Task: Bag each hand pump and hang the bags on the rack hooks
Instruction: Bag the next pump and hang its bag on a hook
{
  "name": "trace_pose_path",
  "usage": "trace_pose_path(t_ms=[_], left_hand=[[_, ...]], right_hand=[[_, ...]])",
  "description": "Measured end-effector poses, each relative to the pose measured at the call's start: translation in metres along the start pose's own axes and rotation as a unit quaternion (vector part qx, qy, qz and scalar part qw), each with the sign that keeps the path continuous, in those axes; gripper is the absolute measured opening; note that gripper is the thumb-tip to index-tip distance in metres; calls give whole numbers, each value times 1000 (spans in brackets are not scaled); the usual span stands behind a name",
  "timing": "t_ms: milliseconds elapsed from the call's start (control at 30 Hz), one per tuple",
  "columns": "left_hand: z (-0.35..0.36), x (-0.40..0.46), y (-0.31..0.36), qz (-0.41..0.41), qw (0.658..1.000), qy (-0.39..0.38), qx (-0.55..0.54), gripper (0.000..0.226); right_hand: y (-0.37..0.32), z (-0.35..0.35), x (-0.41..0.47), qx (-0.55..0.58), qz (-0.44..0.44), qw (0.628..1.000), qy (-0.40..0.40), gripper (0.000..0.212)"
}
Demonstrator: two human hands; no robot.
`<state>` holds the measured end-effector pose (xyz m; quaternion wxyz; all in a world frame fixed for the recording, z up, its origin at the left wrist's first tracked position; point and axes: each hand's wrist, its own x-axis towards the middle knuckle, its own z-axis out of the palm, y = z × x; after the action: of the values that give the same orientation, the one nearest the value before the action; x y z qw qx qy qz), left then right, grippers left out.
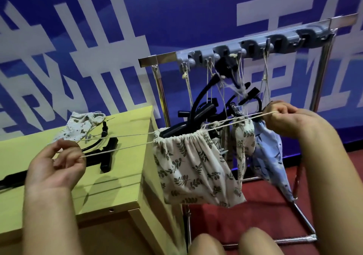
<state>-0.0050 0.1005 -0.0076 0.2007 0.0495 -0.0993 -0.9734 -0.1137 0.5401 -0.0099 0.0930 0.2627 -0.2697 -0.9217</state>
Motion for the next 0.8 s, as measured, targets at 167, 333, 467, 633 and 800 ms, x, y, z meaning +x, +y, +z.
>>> trace_pose_path(t_ms=[167, 333, 467, 633, 800], left_hand=[[16, -15, -36, 173, 960, -10, 220, 47], [66, -56, -113, 258, 837, -229, 425, 15], [98, -74, -148, 227, 723, -360, 545, 26], [111, -65, -165, 256, 679, -265, 635, 20], [109, -65, -168, 225, 652, -259, 676, 16]], right_hand=[[22, -8, -8, -166, -53, 978, -110, 44], [101, -22, -42, -579, -153, 747, -288, 22], [152, -34, -60, -728, -247, 520, -372, 13], [167, -36, -61, -763, -403, 319, -393, 6], [169, -36, -50, -787, -481, 183, -340, 10]])
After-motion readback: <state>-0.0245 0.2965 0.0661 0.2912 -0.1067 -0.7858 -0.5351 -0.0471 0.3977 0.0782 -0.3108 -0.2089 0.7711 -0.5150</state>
